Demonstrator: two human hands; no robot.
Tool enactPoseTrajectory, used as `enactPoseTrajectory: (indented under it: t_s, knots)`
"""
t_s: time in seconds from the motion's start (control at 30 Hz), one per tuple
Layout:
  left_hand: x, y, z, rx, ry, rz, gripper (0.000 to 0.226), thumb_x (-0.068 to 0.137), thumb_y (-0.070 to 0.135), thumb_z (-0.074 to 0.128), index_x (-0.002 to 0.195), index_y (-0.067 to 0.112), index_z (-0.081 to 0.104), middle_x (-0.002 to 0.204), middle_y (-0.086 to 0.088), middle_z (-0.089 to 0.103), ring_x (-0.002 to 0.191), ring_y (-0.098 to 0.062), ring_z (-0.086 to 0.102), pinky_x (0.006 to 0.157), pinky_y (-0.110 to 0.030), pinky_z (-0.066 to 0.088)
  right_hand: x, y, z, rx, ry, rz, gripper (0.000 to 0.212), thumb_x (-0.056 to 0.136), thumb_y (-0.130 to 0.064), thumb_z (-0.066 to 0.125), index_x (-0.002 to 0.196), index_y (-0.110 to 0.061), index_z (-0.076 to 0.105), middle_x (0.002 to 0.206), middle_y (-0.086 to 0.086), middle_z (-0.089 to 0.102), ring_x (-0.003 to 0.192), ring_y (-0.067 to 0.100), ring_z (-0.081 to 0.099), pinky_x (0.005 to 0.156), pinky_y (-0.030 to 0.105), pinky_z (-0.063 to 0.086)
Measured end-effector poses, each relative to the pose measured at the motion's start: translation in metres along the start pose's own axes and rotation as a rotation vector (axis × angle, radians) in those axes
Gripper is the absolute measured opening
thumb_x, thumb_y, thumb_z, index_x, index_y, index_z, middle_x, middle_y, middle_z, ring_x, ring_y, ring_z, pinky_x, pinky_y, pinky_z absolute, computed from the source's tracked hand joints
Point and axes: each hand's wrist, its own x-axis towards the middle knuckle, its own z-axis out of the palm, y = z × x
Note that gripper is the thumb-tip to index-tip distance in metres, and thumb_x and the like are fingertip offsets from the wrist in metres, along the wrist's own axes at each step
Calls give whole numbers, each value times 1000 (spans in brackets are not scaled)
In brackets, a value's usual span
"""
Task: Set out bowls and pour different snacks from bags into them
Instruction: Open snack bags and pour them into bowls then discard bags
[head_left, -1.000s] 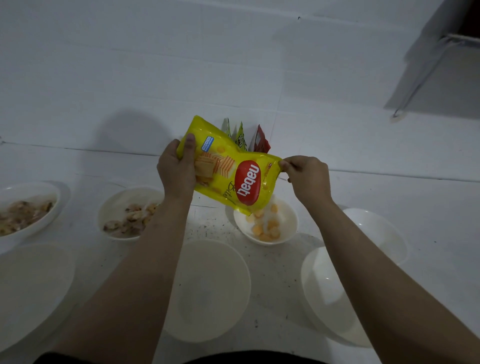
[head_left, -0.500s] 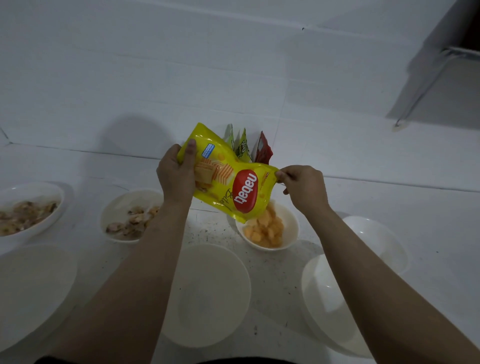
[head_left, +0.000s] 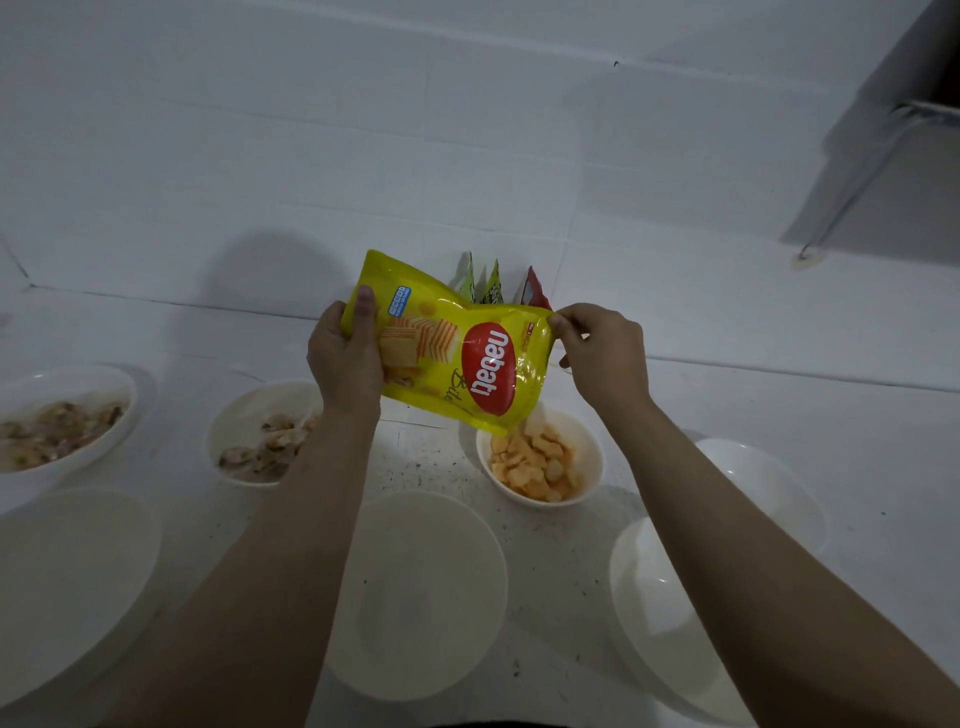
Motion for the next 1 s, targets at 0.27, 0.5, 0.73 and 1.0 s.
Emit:
enactPoseTrajectory:
  t_s: [0.27,0.5,0.73,1.0]
  knots:
    - [-4,2,7,-64,10,-91,41,97,44,53,65,19,46,62,9,49,52,-1,48,51,-22,42,-2,-5,-1,85,85,-33,19,102,-22,50,98,-15,68,81,-8,63,72,23,68,64,28,50]
    - [-27,8,34,-105,-14,-114,39,96,44,54,72,15,50,64,8,51,55,-2,51,55,-26,45,-8,11,-26,129,150,-3,21,103,-22,48,103,-10,66,82,-7,61,78,20,65,74,48,59]
    - [-70,18,73,-148,-36,-166,34,96,43,56,70,20,56,67,6,57,61,-7,57,59,-32,49,-16,43,-77,133,175,8,21,102,-22,49,102,-10,66,79,-9,61,80,17,64,76,48,59]
    - [-136,34,134,-145,-98,-172,30,95,44,56,97,17,70,81,9,66,72,-5,64,65,-33,57,-29,102,-149,152,188,80,15,101,-23,51,103,-17,64,76,-4,65,77,20,67,77,48,58]
